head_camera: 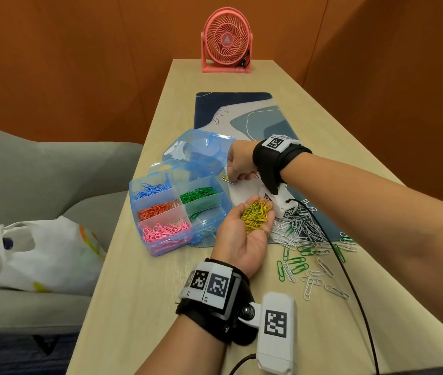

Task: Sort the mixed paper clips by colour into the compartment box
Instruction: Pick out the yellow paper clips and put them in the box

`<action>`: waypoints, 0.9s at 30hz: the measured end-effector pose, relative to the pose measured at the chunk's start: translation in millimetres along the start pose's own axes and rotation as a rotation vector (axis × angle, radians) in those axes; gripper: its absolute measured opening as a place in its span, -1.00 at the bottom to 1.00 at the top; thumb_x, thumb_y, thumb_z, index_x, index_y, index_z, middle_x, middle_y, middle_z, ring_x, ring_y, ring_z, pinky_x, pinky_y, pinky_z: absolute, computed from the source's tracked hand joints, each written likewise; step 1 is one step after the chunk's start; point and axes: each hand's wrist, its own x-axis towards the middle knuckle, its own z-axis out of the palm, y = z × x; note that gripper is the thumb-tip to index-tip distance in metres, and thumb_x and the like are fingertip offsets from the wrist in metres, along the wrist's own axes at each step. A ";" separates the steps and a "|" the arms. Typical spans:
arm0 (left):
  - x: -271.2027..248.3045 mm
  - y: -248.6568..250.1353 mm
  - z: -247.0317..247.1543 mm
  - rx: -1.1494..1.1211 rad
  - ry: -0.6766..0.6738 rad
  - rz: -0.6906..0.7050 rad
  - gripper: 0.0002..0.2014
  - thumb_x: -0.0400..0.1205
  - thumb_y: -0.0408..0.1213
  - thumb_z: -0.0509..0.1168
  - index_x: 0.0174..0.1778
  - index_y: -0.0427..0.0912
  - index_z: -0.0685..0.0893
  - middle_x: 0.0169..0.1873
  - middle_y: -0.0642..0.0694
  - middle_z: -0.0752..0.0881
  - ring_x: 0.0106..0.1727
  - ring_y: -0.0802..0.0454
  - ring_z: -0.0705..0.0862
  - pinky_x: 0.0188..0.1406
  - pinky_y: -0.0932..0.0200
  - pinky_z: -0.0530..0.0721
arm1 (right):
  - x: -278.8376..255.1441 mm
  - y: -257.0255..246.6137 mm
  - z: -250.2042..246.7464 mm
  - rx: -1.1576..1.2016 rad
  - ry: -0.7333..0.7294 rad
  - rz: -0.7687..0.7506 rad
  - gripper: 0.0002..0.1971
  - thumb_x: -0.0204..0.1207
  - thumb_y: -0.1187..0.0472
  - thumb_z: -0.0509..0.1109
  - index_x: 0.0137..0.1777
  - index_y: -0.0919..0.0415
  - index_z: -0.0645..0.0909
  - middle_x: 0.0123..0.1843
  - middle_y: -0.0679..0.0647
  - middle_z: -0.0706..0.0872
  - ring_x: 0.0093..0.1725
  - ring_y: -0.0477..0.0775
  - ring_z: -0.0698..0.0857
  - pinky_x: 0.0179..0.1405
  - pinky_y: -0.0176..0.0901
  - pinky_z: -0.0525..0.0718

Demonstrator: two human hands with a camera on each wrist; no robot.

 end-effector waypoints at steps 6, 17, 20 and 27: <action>-0.2 1.1 0.4 -0.001 0.013 -0.004 -0.68 0.77 -0.27 -0.01 0.02 -0.36 0.63 -0.08 -0.33 0.68 -0.04 -0.17 0.67 0.09 -0.01 0.63 | -15.1 11.5 -11.4 0.081 0.061 -0.055 -0.93 0.31 0.32 0.47 -0.24 0.33 0.70 -0.29 0.24 0.79 -0.33 0.11 0.71 -0.08 -0.02 0.78; -1.6 1.0 2.6 0.014 -0.050 0.000 -0.71 0.75 -0.34 -0.02 -0.01 -0.42 0.57 -0.12 -0.33 0.67 -0.06 -0.18 0.66 -0.14 -0.03 0.73 | -100.5 11.8 -21.6 0.056 -0.140 -0.249 -0.86 0.39 0.40 0.54 -0.09 0.23 0.70 -0.24 0.11 0.79 -0.34 -0.07 0.72 -0.31 -0.32 0.73; -5.2 2.0 4.6 0.004 -0.052 0.002 -0.71 0.74 -0.38 -0.02 -0.06 -0.45 0.57 -0.12 -0.36 0.66 -0.07 -0.20 0.65 0.01 -0.06 0.68 | -106.8 12.0 -19.9 0.003 -0.137 -0.249 -0.84 0.41 0.32 0.55 -0.02 0.21 0.75 -0.14 0.09 0.83 -0.29 -0.04 0.75 -0.21 -0.27 0.76; -23.0 4.8 8.8 -0.022 -0.046 -0.015 -0.67 0.77 -0.30 -0.03 0.01 -0.44 0.59 -0.07 -0.39 0.64 0.11 -0.31 0.60 0.34 -0.16 0.47 | -102.7 15.3 -26.1 0.094 0.048 -0.215 -0.93 0.53 0.29 0.43 -0.08 0.27 0.72 -0.35 0.03 0.74 -0.47 -0.14 0.68 -0.45 -0.41 0.64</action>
